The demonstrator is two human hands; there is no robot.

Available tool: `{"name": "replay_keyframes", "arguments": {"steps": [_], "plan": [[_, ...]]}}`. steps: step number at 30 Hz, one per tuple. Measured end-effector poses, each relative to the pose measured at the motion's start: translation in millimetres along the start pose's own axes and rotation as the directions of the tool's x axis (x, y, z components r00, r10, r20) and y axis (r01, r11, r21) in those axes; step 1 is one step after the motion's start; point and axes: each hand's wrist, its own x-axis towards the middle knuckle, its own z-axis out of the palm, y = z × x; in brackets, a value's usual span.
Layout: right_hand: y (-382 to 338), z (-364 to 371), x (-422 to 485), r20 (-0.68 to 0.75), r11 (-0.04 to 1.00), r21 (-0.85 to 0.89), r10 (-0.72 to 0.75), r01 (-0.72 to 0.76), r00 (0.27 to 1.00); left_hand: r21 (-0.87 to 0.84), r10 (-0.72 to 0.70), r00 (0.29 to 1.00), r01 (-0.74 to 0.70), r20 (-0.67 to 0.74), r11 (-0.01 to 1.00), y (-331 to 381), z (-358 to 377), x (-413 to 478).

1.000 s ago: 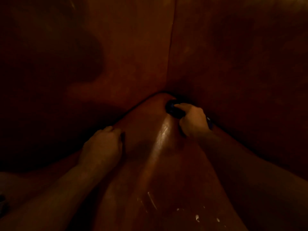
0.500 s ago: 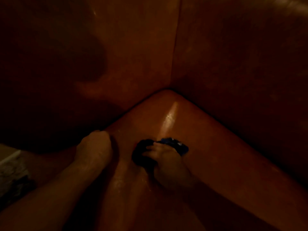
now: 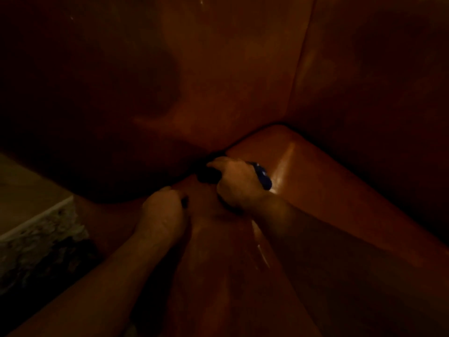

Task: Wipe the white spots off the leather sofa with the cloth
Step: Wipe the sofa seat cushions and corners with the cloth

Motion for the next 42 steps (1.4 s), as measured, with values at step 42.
{"name": "replay_keyframes", "arguments": {"steps": [42], "plan": [[81, 10, -257, -0.146, 0.975, 0.093, 0.214, -0.202, 0.966, 0.152, 0.462, 0.876, -0.48, 0.139, 0.864, 120, 49, -101]]}}
